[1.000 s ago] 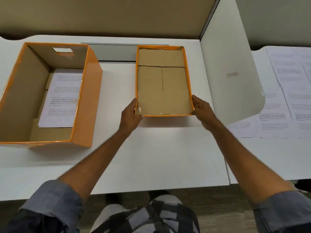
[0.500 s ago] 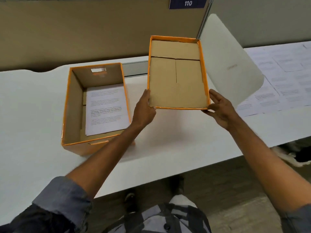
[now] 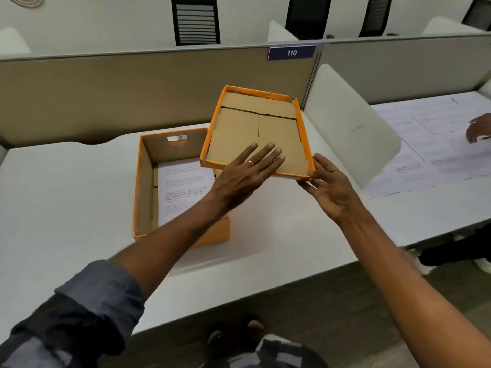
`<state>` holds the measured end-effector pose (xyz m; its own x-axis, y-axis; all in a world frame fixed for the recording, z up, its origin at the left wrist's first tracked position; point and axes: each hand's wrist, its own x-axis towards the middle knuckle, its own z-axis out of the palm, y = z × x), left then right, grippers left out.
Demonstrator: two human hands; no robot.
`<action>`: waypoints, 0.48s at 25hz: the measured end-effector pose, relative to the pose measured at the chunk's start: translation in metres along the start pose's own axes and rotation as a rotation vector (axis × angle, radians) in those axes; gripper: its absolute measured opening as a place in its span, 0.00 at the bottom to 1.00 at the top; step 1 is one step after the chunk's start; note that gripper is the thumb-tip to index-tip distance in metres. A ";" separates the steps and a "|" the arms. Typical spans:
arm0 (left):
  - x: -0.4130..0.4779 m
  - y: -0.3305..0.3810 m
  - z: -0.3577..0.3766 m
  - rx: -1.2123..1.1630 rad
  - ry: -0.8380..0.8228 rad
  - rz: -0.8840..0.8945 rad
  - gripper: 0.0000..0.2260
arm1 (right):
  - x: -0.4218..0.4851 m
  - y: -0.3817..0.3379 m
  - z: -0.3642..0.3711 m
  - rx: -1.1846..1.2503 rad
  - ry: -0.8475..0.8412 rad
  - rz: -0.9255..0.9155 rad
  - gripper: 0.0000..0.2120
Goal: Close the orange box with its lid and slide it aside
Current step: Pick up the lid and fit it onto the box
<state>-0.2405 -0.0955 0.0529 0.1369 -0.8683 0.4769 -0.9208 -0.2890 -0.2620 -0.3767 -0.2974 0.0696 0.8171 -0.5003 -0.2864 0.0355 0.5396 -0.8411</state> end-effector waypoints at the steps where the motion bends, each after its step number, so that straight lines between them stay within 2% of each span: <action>1: 0.004 -0.005 -0.007 -0.020 0.013 0.024 0.29 | 0.000 -0.005 0.003 0.022 -0.028 -0.009 0.26; 4: 0.020 -0.020 -0.031 -0.072 0.127 -0.042 0.25 | 0.005 -0.023 0.016 0.150 -0.130 -0.051 0.28; 7: 0.040 -0.021 -0.055 -0.150 0.362 -0.309 0.19 | 0.010 -0.026 0.041 0.296 -0.203 0.030 0.32; 9: 0.052 -0.012 -0.066 -0.214 0.554 -0.464 0.15 | 0.011 -0.007 0.062 0.206 -0.257 0.151 0.34; 12: 0.056 0.012 -0.076 -0.365 0.762 -0.736 0.15 | 0.011 0.030 0.095 0.025 -0.326 0.293 0.35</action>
<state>-0.2718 -0.1168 0.1404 0.5485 -0.0248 0.8358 -0.7764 -0.3862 0.4981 -0.3123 -0.2220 0.0846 0.9336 -0.0853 -0.3481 -0.2144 0.6456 -0.7330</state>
